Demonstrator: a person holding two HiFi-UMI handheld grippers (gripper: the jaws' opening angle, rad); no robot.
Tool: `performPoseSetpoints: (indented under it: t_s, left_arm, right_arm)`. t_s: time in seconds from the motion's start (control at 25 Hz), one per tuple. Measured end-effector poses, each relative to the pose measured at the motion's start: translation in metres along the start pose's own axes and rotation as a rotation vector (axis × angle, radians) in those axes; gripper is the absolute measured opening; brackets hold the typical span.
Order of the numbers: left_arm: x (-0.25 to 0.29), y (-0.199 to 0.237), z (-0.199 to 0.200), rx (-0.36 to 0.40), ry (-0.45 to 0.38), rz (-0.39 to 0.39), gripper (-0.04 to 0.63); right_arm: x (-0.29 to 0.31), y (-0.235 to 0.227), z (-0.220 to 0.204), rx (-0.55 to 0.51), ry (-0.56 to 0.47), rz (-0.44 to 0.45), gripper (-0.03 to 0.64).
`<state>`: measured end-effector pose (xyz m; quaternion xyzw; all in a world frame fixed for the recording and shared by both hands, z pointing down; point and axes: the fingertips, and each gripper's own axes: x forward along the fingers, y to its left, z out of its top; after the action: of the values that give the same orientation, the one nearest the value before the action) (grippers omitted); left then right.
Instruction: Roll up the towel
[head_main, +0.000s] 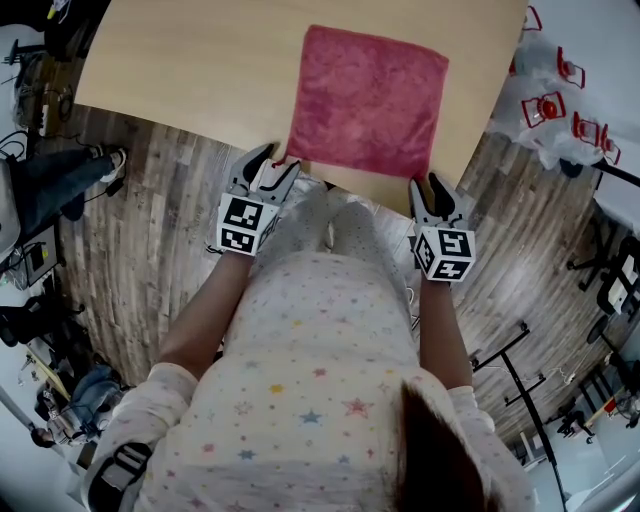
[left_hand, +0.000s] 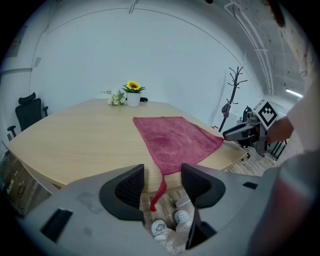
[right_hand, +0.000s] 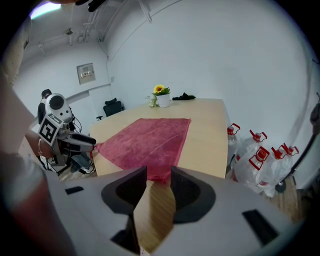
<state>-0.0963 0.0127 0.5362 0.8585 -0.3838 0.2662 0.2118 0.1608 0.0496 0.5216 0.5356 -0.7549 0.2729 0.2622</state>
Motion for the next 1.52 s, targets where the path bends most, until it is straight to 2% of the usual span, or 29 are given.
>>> performPoseSetpoints:
  t_s: [0.32,0.56,0.72,0.84,0.92,1.0,1.08,1.52]
  left_arm:
    - [0.002,0.001,-0.007,0.015,0.039,0.015,0.201]
    - [0.000,-0.001,-0.010,0.006,0.033,0.001,0.169]
    - [0.000,-0.002,-0.011,0.046,0.042,0.016,0.161]
    - [0.001,0.004,-0.010,0.054,0.054,0.038,0.104]
    - [0.001,0.006,-0.010,0.066,0.061,0.037,0.095]
    - [0.000,0.003,-0.011,0.078,0.068,0.020,0.078]
    - [0.000,-0.002,-0.014,0.083,0.077,-0.008,0.021]
    - [-0.011,-0.012,-0.022,0.089,0.114,-0.034,0.017]
  right_arm:
    - [0.004,-0.004,-0.009,-0.013,0.044,-0.021,0.102]
    - [0.003,-0.004,-0.014,0.001,0.043,-0.024,0.055]
    - [0.001,-0.006,-0.015,-0.004,0.048,-0.023,0.034]
    - [0.001,-0.007,-0.014,-0.005,0.050,-0.023,0.020]
    - [0.001,-0.006,-0.013,-0.008,0.051,-0.020,0.014]
    - [0.001,-0.005,-0.014,-0.010,0.051,-0.016,0.011]
    - [-0.001,-0.005,-0.015,-0.009,0.052,-0.014,0.009]
    - [-0.016,-0.004,-0.027,-0.016,0.081,0.010,0.005]
